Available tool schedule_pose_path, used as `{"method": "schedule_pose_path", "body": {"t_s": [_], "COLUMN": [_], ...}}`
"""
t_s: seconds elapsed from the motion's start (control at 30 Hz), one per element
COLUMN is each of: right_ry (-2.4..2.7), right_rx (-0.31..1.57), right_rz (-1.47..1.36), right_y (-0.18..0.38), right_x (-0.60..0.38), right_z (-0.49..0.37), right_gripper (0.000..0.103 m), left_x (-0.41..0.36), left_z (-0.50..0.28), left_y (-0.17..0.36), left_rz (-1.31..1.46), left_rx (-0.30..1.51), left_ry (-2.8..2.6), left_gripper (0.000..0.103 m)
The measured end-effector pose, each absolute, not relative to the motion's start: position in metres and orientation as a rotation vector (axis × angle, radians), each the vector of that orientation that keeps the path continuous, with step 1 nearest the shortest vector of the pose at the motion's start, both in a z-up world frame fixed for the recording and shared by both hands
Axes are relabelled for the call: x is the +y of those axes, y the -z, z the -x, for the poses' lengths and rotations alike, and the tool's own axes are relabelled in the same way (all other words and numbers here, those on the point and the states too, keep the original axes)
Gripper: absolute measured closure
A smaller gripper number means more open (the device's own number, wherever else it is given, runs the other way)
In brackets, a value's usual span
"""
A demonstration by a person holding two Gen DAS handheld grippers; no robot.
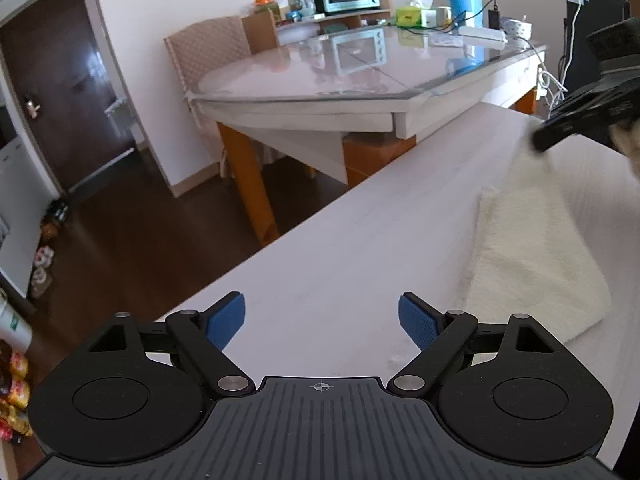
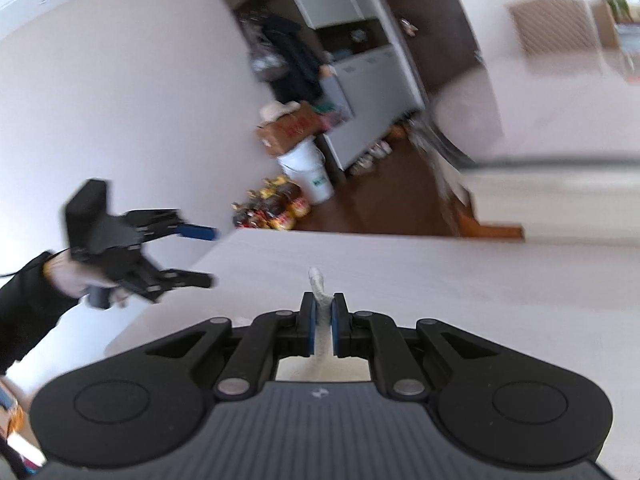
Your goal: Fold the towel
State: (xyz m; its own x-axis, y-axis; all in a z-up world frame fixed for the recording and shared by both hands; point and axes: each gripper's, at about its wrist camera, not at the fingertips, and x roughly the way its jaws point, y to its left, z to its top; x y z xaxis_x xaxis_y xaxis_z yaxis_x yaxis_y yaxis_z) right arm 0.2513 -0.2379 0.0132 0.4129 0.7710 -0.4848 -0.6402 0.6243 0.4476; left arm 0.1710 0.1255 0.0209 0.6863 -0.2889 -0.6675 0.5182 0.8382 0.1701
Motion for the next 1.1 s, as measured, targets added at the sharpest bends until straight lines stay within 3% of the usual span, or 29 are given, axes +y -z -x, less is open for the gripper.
{"method": "schedule_pose_path", "body": {"t_s": [0.23,0.4,0.47,0.8,1.1], "right_ry": [-0.819,-0.787,-0.777,-0.774,-0.785], "right_rx": [0.809,0.796,0.771,0.659,0.674], "right_rz": [-0.163,-0.119,-0.105,0.035,0.284], "right_y": [0.019,0.017,0.012,-0.015,0.002], "right_x": [-0.237,-0.238,-0.240,-0.233,-0.206], "right_z": [-0.269,-0.267,-0.263,-0.235,-0.227], "right_gripper": [0.092,0.084,0.076,0.076,0.077], "left_x": [0.110,0.106,0.106,0.102,0.100], "left_z": [-0.164,-0.161,-0.159,-0.146,-0.154], "left_y": [-0.013,-0.009,-0.008,-0.005,0.016], "left_rz": [-0.351,-0.351,-0.357,-0.396,-0.409], "left_rx": [0.673,0.684,0.692,0.722,0.749], "left_ry": [0.489,0.502,0.504,0.453,0.373], "left_gripper": [0.014,0.014,0.014,0.013,0.013]}}
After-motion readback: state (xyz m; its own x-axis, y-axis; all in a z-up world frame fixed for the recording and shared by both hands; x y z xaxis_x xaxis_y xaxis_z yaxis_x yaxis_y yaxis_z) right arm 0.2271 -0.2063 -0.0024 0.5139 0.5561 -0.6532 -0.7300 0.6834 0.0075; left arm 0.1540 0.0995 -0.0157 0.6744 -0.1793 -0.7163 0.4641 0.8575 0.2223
